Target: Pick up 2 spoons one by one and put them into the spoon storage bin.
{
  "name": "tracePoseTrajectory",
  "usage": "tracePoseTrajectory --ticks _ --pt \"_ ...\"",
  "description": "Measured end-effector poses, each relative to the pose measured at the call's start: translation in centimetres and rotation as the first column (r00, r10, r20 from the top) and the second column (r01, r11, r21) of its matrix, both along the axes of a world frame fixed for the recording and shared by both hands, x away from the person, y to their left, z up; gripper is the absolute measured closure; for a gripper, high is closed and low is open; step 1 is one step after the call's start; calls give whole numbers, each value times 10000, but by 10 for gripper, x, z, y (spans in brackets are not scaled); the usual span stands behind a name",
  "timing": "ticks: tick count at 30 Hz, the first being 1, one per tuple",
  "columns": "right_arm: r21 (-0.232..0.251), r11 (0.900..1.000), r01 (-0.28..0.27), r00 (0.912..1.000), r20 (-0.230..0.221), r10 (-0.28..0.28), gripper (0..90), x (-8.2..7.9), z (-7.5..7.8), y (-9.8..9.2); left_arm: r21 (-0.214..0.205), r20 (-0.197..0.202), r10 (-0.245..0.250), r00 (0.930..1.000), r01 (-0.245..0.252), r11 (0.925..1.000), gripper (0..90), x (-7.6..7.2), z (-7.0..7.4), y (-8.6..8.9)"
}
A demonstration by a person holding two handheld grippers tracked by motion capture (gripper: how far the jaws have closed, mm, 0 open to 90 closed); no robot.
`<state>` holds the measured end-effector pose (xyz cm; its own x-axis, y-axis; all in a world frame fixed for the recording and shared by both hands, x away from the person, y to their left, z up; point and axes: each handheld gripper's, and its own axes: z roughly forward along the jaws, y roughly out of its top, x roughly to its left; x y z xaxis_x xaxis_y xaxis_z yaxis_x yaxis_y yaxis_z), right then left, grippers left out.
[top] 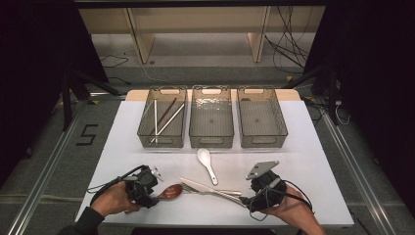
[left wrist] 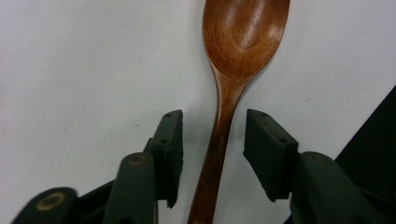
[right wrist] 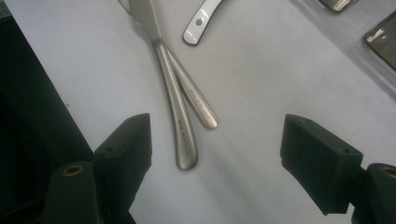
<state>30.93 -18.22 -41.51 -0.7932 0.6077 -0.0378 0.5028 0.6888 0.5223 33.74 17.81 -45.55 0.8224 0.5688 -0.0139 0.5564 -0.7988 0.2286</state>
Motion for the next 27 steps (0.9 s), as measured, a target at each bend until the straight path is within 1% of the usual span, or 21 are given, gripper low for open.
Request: tracePoseTrajectory --ticks 2,3,5,6,7,9,10,11,15,16,20,23,24,27 --pt "-5 10000 -43 10000 -3 43 259 0 0 0 94 -13 -96 10000 96 9999 618 0 -2 -1" --pt "-8 10000 -59 10000 2 59 259 0 -1 0 122 -59 -193 9998 194 9997 633 0 -2 -2" --pt "1 10000 -51 10000 -14 51 259 0 0 0 91 -106 -235 9997 236 9997 664 -1 -4 -3" --pt "2 10000 -53 10000 -8 53 260 0 0 0 168 -102 -350 9993 351 9992 679 -1 -4 -3" --pt "-2 10000 -54 10000 -10 54 260 0 0 0 170 -20 -346 9994 347 9993 690 -1 -5 -3" --pt "-4 10000 -42 10000 -15 42 260 0 0 0 203 -99 -378 9992 380 9991 731 0 -6 -3" --pt "-7 10000 -64 10000 -5 64 260 0 -1 0 207 -99 -416 9991 418 9989 734 1 -6 -3" --pt "-8 10000 -64 10000 -27 64 260 0 -1 0 228 -120 -488 9987 491 9985 763 1 -6 -3" --pt "-9 10000 -61 10000 -34 61 260 0 -1 0 103 -130 -588 9982 589 9982 799 -1 -6 -4" --pt "-6 10000 -60 10000 -33 60 260 0 -1 0 160 -191 -675 9975 679 9976 803 0 -5 -3" --pt "-10 10000 -67 10000 -28 67 260 0 -1 0 -53 -228 -508 9984 507 9987 807 2 -4 1" --pt "-10 10000 -76 10000 -12 76 261 0 -1 0 -207 -149 -195 9997 192 9996 809 4 -1 7" --pt "1 10000 -68 10000 -32 68 260 0 -1 0 -175 -114 -213 9997 211 9996 809 5 1 9" --pt "3 10000 -66 10000 -26 66 261 1 -1 0 -362 -71 82 9999 -85 9993 810 8 3 15"
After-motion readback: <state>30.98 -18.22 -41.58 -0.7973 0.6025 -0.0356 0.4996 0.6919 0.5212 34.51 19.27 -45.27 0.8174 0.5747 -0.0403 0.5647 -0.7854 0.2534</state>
